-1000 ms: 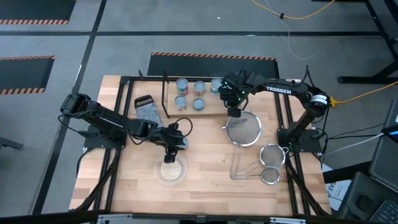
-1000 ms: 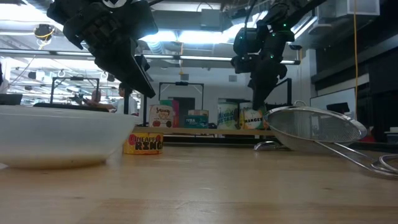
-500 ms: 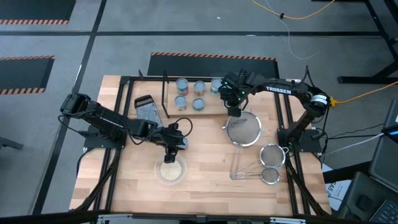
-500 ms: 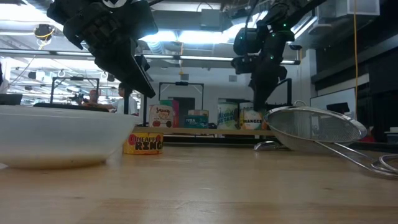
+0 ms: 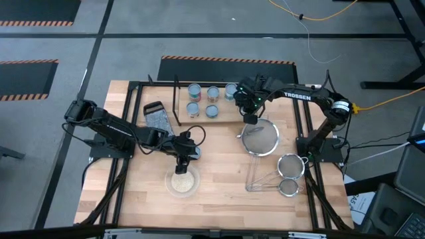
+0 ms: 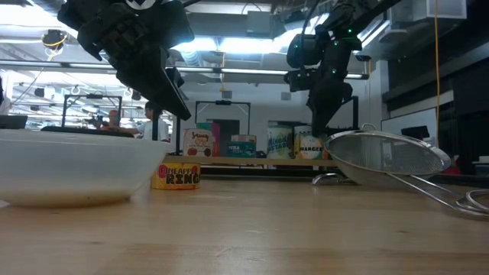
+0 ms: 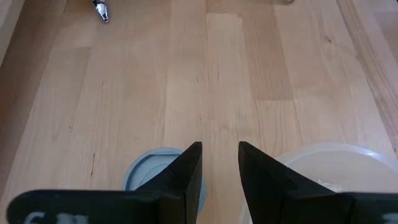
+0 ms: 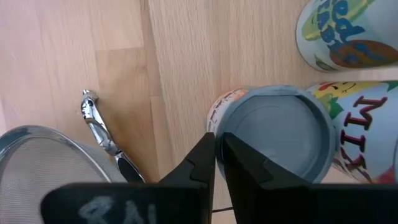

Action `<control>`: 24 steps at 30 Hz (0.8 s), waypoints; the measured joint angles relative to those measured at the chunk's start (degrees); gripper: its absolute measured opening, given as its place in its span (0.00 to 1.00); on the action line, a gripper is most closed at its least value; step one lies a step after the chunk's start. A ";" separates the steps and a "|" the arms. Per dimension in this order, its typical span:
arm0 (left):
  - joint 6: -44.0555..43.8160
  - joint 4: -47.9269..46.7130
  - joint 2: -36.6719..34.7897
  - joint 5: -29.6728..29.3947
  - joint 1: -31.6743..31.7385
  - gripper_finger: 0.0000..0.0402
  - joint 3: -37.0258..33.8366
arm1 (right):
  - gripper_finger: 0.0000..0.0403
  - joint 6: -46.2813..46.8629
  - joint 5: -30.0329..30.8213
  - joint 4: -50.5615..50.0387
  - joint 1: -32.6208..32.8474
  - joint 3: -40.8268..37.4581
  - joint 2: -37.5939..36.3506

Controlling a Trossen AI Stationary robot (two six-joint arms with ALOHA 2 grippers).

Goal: Pick and place cans onto a shelf
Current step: Put the green oranges can on the shelf, then put the yellow pineapple rings can on the shelf

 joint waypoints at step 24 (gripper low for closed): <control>0.00 0.02 0.00 0.00 -0.01 0.24 0.00 | 0.29 0.20 0.00 0.07 0.00 0.00 0.00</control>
